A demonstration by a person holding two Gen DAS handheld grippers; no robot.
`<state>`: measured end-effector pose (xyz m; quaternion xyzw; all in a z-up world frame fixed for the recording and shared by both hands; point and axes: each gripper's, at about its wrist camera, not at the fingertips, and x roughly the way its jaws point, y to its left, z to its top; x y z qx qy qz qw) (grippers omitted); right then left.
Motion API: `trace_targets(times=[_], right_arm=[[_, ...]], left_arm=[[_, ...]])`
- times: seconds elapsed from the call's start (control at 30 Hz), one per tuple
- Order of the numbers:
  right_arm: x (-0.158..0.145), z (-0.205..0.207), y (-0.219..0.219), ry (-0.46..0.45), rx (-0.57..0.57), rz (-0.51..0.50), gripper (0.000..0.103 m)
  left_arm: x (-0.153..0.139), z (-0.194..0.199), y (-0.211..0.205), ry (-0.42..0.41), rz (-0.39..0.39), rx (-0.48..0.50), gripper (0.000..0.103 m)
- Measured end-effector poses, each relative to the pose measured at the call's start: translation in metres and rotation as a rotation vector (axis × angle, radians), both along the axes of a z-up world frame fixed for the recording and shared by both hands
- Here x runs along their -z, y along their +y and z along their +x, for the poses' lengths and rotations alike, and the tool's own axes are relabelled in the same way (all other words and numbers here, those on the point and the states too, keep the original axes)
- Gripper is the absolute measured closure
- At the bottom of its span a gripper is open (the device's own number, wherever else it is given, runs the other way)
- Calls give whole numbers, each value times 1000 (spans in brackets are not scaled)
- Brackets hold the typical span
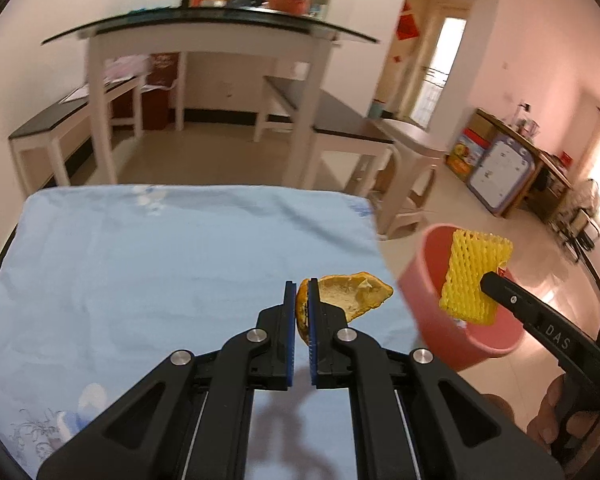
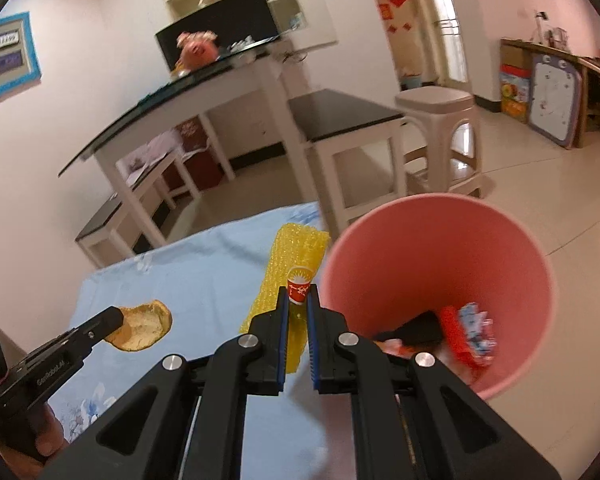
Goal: Collect trash
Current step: 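Carry the bread crust and yellow foam net over the pink bucket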
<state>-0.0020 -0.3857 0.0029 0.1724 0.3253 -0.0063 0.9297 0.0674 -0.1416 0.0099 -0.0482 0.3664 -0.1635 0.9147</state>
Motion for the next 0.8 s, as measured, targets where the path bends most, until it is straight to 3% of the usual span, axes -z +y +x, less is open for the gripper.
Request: trace_targets(times=[0.33,0.8], right_arm=[[-2,-33,-71,-18,164,-3,95],[25,-39,-110,53,220,-17,95]], left_arm=[[-11,-8,-72,-34,27,137,98],[8,-2,-148,-9,86,270,98]])
